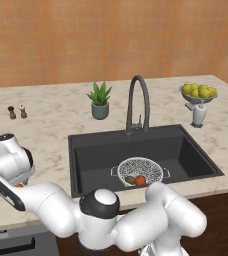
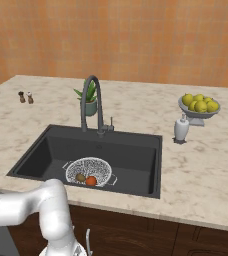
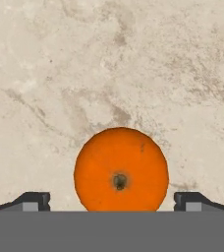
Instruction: Put the colander in the sink, put the orange, orange, kiwi in the colander, and turn on the sink faucet and pour water over the colander.
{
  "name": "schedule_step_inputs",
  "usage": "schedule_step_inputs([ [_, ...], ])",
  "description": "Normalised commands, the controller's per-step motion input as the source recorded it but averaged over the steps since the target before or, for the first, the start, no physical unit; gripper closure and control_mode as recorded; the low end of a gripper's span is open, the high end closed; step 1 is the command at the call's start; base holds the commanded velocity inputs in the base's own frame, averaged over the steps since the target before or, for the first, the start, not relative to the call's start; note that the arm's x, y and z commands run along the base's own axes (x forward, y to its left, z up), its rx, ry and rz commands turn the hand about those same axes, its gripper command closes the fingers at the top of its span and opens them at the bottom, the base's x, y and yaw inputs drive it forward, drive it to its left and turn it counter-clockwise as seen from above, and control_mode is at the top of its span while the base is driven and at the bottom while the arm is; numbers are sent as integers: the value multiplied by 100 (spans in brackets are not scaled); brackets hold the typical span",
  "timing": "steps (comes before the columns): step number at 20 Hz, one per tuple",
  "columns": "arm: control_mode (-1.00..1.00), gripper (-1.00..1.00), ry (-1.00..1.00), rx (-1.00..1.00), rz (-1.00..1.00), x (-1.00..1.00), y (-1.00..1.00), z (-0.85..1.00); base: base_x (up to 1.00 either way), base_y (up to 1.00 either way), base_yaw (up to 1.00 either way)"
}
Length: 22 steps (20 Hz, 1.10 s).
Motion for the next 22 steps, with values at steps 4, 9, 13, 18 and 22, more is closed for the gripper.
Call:
schedule_step_inputs([
  [4, -100, -100, 0, 0, 0, 2, 0, -22, 0, 0, 0],
  [9, -100, -100, 0, 0, 0, 3, 0, -25, 0, 0, 0],
  [13, -100, 100, 0, 0, 0, 0, 1, -14, 0, 0, 0],
  [18, -100, 100, 1, 0, 0, 0, -4, -2, 0, 0, 0],
  [22, -100, 100, 0, 0, -9, -30, -51, 25, 0, 0, 0],
])
